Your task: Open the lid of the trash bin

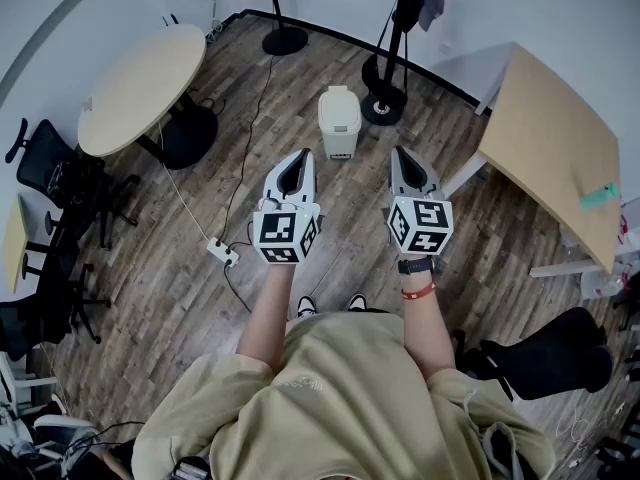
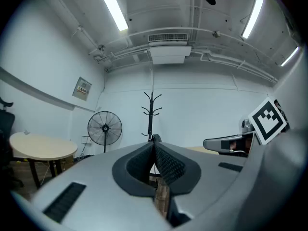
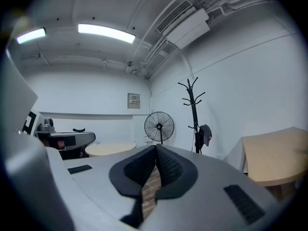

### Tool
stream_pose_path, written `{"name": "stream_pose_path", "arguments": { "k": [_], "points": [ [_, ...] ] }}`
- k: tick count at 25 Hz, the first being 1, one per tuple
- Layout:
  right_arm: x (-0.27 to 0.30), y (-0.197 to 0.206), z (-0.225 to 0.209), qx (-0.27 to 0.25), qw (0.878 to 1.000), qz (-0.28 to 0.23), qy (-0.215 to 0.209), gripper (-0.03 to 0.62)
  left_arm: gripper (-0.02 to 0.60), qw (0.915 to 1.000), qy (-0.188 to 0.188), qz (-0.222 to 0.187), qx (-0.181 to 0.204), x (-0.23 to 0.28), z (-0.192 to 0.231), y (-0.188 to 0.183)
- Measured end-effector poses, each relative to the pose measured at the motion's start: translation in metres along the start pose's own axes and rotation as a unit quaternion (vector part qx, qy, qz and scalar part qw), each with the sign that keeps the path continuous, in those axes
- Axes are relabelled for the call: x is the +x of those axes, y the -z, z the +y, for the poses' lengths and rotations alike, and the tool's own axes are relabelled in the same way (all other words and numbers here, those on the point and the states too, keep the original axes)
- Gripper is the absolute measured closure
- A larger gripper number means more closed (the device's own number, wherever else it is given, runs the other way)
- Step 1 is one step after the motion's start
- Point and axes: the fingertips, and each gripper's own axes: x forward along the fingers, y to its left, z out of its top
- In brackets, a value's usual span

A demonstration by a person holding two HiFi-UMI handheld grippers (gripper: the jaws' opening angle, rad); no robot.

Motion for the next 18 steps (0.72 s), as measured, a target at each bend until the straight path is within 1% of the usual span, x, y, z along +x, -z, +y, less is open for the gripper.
{"name": "stream_pose_path", "arguments": {
  "k": [3, 6, 10, 15, 18],
  "points": [
    [-0.005, 0.001, -0.015, 0.011, 1.000, -0.009, 0.006, 0.579, 0.558, 1.0000, 0.003, 0.004, -0.008, 0.005, -0.013, 0.003],
    [-0.009, 0.001, -0.029, 0.014, 1.000, -0.013, 0.009, 0.579, 0.558, 0.9999, -0.002, 0.007, -0.008, 0.010, -0.022, 0.006],
    [-0.016, 0.006, -0.043, 0.015, 1.000, -0.014, 0.001, 0.579, 0.558, 0.9999, -0.007, 0.008, -0.005, 0.012, -0.040, 0.011],
    [-0.026, 0.025, -0.043, 0.021, 1.000, -0.002, -0.018, 0.579, 0.558, 0.9997, -0.012, 0.015, -0.016, 0.004, -0.062, 0.027],
    [-0.029, 0.033, -0.040, 0.027, 0.999, 0.006, -0.029, 0.579, 0.558, 0.9995, -0.012, 0.024, -0.016, 0.001, -0.071, 0.036]
  ]
}}
